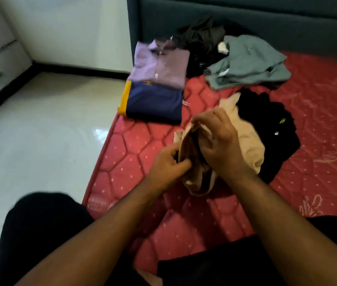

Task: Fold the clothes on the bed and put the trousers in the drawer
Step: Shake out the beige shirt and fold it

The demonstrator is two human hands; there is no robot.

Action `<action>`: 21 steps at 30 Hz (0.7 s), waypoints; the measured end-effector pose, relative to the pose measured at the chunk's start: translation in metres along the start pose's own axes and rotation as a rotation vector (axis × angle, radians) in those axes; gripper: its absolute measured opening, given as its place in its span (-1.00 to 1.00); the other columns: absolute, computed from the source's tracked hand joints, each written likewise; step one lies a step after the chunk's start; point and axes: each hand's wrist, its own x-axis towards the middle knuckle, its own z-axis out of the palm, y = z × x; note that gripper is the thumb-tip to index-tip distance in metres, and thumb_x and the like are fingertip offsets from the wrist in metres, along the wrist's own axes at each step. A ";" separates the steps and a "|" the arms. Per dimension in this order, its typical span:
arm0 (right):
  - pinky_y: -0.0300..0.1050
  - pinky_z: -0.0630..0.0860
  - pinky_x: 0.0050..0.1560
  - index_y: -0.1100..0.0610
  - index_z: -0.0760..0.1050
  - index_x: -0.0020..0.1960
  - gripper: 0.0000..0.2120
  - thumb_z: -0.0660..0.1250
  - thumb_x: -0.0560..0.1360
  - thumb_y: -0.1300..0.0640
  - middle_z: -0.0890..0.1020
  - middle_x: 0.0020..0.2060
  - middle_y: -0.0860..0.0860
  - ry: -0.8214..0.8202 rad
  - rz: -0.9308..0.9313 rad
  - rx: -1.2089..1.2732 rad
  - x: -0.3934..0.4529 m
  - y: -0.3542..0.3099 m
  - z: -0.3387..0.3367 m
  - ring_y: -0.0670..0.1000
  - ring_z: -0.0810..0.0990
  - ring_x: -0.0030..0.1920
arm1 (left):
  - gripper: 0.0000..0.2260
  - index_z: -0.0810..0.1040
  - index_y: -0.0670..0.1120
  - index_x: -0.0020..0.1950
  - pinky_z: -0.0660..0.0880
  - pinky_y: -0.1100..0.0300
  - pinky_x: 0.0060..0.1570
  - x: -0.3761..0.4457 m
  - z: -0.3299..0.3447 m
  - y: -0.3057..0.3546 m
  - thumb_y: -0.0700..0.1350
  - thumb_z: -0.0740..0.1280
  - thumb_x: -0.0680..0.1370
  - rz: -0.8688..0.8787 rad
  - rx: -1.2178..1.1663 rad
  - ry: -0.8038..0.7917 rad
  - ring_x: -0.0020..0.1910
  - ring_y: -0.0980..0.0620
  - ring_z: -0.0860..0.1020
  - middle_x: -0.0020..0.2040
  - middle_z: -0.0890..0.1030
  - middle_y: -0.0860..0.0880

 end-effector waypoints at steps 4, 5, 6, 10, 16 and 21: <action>-0.18 0.42 -0.11 0.21 0.52 0.05 -0.80 0.31 0.42 0.31 0.49 -0.07 0.07 0.249 -0.292 -0.192 0.119 0.002 -0.077 0.01 0.44 -0.12 | -0.85 0.62 -0.15 -0.14 0.45 0.19 -0.22 0.108 -0.036 0.120 -0.27 0.28 0.36 0.453 0.158 0.601 -0.29 0.12 0.46 -0.27 0.57 -0.01; -0.08 0.43 -0.14 0.17 0.50 0.09 -0.80 0.30 0.47 0.22 0.51 -0.04 0.15 0.260 -0.337 -0.348 0.144 0.006 -0.094 0.09 0.48 -0.11 | -0.82 0.62 -0.15 -0.13 0.40 0.30 -0.22 0.127 -0.047 0.151 -0.28 0.26 0.36 0.562 0.192 0.708 -0.28 0.11 0.46 -0.25 0.57 0.00; 0.02 0.43 -0.13 0.12 0.47 0.15 -0.78 0.26 0.51 0.15 0.53 0.01 0.20 0.224 -0.334 -0.563 0.162 0.015 -0.110 0.18 0.51 -0.08 | -0.78 0.62 -0.16 -0.10 0.36 0.36 -0.20 0.140 -0.054 0.178 -0.28 0.23 0.35 0.636 0.231 0.779 -0.25 0.10 0.47 -0.21 0.58 -0.02; 0.15 0.45 -0.03 0.06 0.42 0.18 -0.73 0.27 0.49 0.21 0.48 0.10 0.19 -0.088 0.224 -0.981 0.185 0.050 -0.174 0.29 0.53 0.03 | -0.59 0.51 -0.03 0.22 0.45 0.04 -0.08 0.159 -0.078 0.228 -0.29 0.20 0.41 0.514 0.728 0.679 0.06 -0.12 0.50 0.20 0.47 -0.13; -0.21 0.49 -0.47 0.15 0.59 -0.26 -0.88 0.39 0.43 0.30 0.63 -0.45 0.06 -0.933 0.631 -0.559 0.190 0.013 -0.203 -0.01 0.58 -0.49 | -0.68 0.56 0.13 0.18 0.63 -0.19 -0.12 0.133 -0.125 0.220 -0.25 0.30 0.56 -0.365 0.863 -0.494 0.00 -0.15 0.65 0.07 0.65 -0.09; -0.08 0.64 -0.20 0.19 0.58 -0.04 -0.80 0.49 0.39 0.35 0.65 -0.23 0.11 -1.530 0.873 -0.258 0.088 0.030 -0.159 0.00 0.64 -0.26 | -0.63 0.49 0.26 0.14 0.57 -0.07 -0.01 0.060 -0.110 0.136 -0.19 0.30 0.49 -0.497 0.839 -0.818 -0.08 0.06 0.58 0.00 0.61 0.08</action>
